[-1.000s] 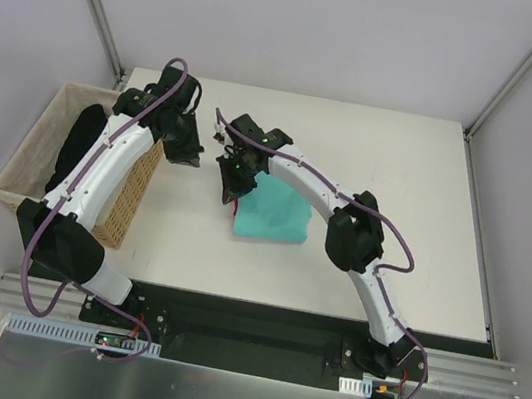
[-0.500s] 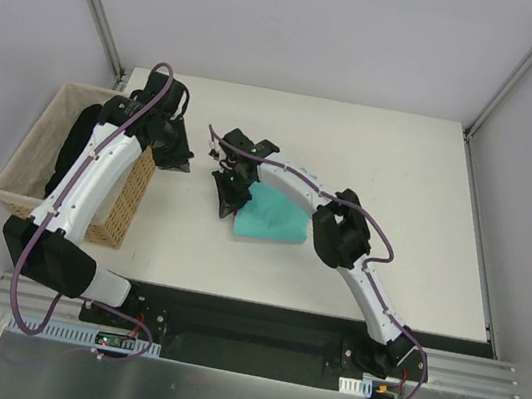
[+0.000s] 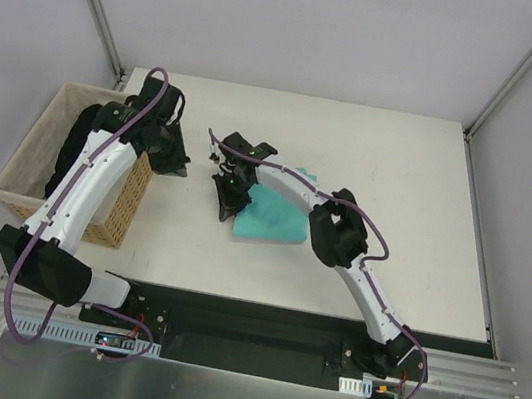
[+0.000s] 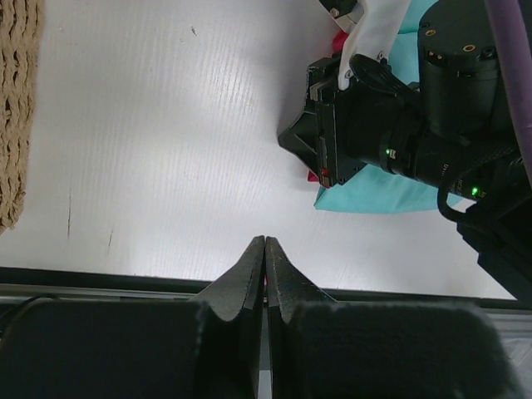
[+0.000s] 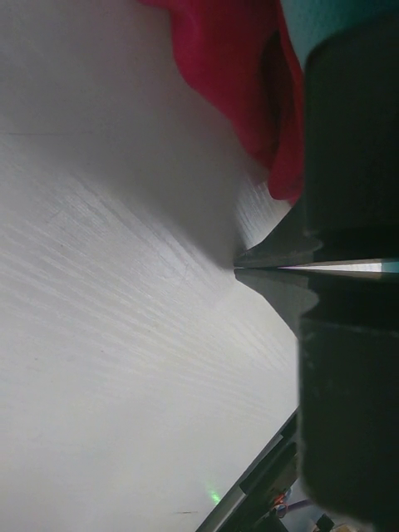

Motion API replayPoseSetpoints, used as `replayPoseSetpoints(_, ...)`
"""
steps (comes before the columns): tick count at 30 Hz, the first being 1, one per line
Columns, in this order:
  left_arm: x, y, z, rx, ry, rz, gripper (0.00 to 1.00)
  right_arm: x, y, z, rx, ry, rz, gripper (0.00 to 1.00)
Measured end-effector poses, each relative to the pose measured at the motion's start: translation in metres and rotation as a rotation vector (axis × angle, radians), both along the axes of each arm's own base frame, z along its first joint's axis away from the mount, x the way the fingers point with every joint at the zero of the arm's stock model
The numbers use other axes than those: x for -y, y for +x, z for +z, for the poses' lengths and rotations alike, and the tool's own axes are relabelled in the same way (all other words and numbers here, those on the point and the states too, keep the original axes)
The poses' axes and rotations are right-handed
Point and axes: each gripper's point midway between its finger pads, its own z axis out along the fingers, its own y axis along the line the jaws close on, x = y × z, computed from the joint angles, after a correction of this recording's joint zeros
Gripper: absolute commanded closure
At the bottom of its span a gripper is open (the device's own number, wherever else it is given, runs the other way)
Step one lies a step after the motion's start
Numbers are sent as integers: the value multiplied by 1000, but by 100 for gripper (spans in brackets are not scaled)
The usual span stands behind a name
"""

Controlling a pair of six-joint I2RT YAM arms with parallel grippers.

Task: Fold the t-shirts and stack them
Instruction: Put the neatly folded tshirt into the corner of the board with both arms

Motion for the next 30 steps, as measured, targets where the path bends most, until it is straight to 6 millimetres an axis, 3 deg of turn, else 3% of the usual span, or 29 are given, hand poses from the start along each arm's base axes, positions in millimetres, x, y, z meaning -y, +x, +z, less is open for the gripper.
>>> replayPoseSetpoints(12, -1, 3, -5, -21, 3, 4, 100, 10, 16, 0, -4, -2, -45, 99)
replayPoseSetpoints(30, 3, 14, -14, -55, 5, -3, 100, 54, 60, -2, 2, -39, -174, 99)
